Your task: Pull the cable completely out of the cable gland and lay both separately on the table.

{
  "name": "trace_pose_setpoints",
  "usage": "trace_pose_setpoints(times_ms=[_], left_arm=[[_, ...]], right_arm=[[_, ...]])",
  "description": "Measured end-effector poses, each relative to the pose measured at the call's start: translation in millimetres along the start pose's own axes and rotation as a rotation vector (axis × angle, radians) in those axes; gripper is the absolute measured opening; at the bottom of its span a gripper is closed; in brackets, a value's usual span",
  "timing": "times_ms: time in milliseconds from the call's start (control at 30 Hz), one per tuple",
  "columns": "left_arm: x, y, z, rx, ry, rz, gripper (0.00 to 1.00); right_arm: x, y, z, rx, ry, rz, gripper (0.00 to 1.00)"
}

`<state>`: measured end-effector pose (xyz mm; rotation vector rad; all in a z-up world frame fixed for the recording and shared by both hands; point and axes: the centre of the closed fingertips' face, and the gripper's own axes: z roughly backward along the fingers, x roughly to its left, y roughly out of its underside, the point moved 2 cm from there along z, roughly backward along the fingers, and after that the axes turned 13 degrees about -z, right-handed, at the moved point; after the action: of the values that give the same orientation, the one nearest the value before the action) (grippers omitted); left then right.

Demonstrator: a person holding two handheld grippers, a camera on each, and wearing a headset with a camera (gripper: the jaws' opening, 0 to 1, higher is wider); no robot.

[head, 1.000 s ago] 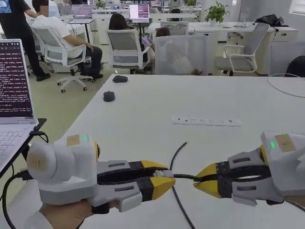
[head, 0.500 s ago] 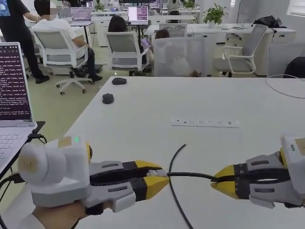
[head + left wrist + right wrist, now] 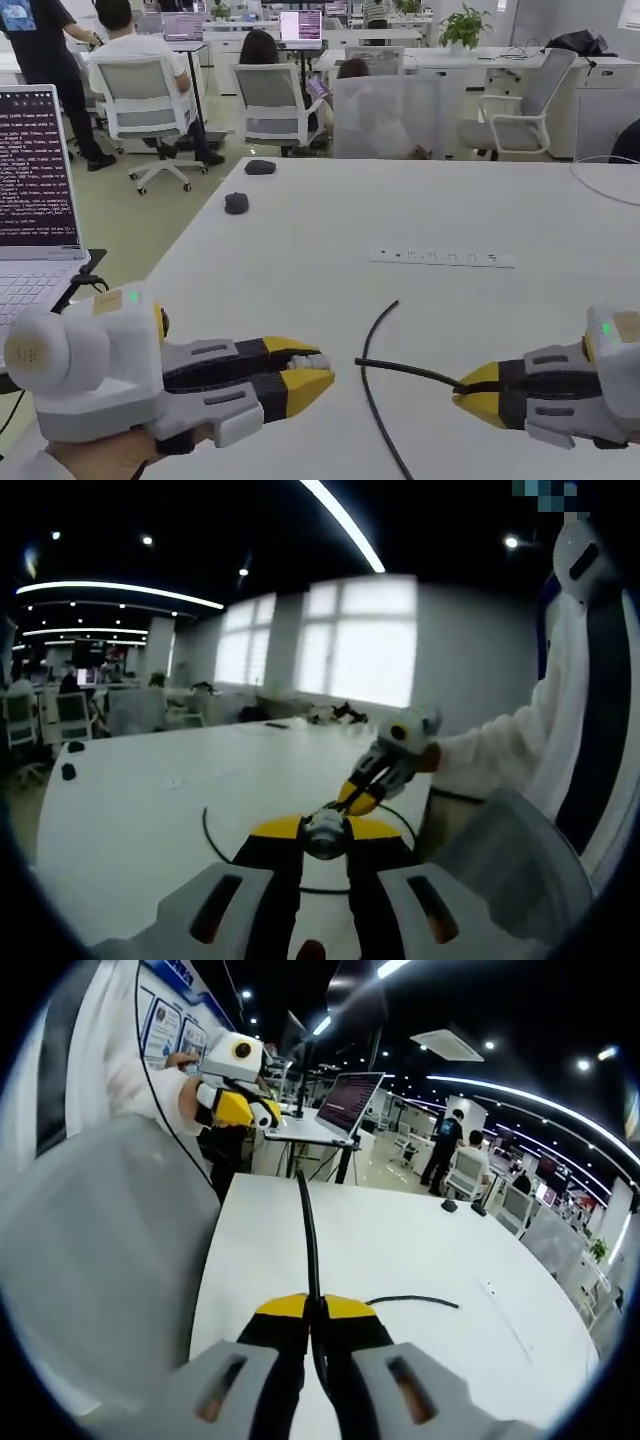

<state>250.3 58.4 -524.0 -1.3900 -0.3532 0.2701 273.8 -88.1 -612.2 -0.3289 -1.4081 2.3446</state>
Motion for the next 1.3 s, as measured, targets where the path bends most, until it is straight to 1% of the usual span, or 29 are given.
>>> trace_pose_setpoints(times_ms=[167, 300, 333, 433, 500, 567, 633, 700, 800, 900, 967, 1167, 1233, 1300], left_arm=[[1.3, 3.9, 6.4, 0.003, -0.017, 0.009, 0.16], [4.5, 1.7, 11.1, -0.012, -0.04, 0.016, 0.16], [4.9, 1.6, 11.2, -0.013, -0.043, 0.018, 0.16], [7.2, 1.4, 11.6, -0.02, -0.059, 0.027, 0.16], [9.6, -1.1, 12.8, -0.036, -0.072, 0.028, 0.16], [13.1, -1.0, 14.2, -0.042, -0.082, 0.035, 0.16], [16.4, -0.3, 15.4, -0.041, -0.097, 0.04, 0.16], [17.7, -0.7, 16.2, -0.045, -0.103, 0.043, 0.16], [18.3, -1.2, 16.2, -0.049, -0.107, 0.046, 0.16], [16.8, -1.0, 14.5, -0.045, -0.1, 0.041, 0.16], [16.3, -0.4, 13.8, -0.042, -0.096, 0.04, 0.16], [15.7, -0.8, 11.8, -0.052, -0.087, 0.054, 0.16], [15.3, 2.7, 9.2, -0.037, -0.076, 0.055, 0.16], [13.4, 5.7, 6.7, -0.025, -0.059, 0.06, 0.16]], right_arm=[[-5.6, 15.4, -32.5, 0.038, -0.02, -0.039, 0.04], [-6.1, 31.0, -62.2, 0.089, -0.049, -0.064, 0.04], [-5.7, 36.9, -69.8, 0.11, -0.059, -0.072, 0.04], [-5.6, 49.2, -84.5, 0.158, -0.069, -0.083, 0.04], [-5.0, 55.4, -92.2, 0.175, -0.072, -0.089, 0.04], [-4.4, 62.5, -97.9, 0.194, -0.078, -0.102, 0.04], [-3.9, 71.0, -102.6, 0.218, -0.08, -0.124, 0.04], [-5.4, 79.3, -105.6, 0.238, -0.059, -0.133, 0.05], [-1.8, 85.8, -107.8, 0.243, -0.062, -0.157, 0.06], [1.5, 93.9, -109.8, 0.267, -0.062, -0.156, 0.07], [0.9, 92.2, -109.7, 0.255, -0.063, -0.162, 0.07], [0.9, 91.6, -108.7, 0.256, -0.067, -0.165, 0.09], [-0.3, 88.9, -106.6, 0.242, -0.058, -0.179, 0.11], [-0.6, 84.5, -101.5, 0.226, -0.054, -0.178, 0.11]])
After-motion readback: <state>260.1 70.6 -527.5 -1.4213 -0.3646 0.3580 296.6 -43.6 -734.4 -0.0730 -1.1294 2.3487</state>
